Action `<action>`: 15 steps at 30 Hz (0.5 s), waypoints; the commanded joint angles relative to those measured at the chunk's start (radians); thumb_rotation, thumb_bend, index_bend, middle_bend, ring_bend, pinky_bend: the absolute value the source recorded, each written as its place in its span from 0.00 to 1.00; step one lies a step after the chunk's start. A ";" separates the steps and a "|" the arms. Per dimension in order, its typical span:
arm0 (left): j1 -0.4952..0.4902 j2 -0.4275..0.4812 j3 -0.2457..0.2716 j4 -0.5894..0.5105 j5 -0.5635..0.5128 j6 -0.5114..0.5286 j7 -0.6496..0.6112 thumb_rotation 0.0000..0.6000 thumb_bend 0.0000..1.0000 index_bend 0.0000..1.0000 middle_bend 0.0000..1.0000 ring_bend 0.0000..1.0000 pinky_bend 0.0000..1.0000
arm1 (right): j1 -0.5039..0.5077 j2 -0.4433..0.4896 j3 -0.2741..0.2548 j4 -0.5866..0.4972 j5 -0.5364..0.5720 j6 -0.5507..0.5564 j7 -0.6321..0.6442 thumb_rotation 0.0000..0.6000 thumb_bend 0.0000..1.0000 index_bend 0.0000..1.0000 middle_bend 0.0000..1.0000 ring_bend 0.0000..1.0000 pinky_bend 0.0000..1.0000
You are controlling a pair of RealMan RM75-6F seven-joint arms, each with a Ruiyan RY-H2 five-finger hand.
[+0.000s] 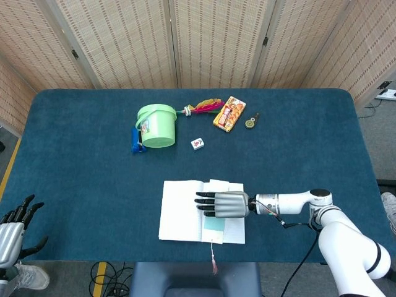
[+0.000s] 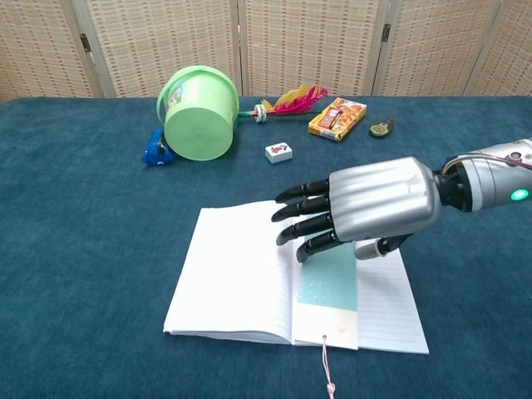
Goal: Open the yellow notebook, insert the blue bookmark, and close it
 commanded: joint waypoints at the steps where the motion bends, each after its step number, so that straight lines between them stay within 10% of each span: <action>1: 0.000 0.000 0.000 0.001 -0.001 0.000 0.000 1.00 0.29 0.18 0.06 0.17 0.22 | 0.005 -0.013 -0.008 0.019 0.011 0.004 0.009 1.00 0.26 0.31 0.13 0.00 0.00; 15: 0.002 -0.001 0.001 0.002 -0.007 -0.003 0.003 1.00 0.29 0.18 0.06 0.17 0.22 | 0.030 -0.046 -0.051 0.089 0.040 0.028 0.024 1.00 0.21 0.31 0.12 0.00 0.00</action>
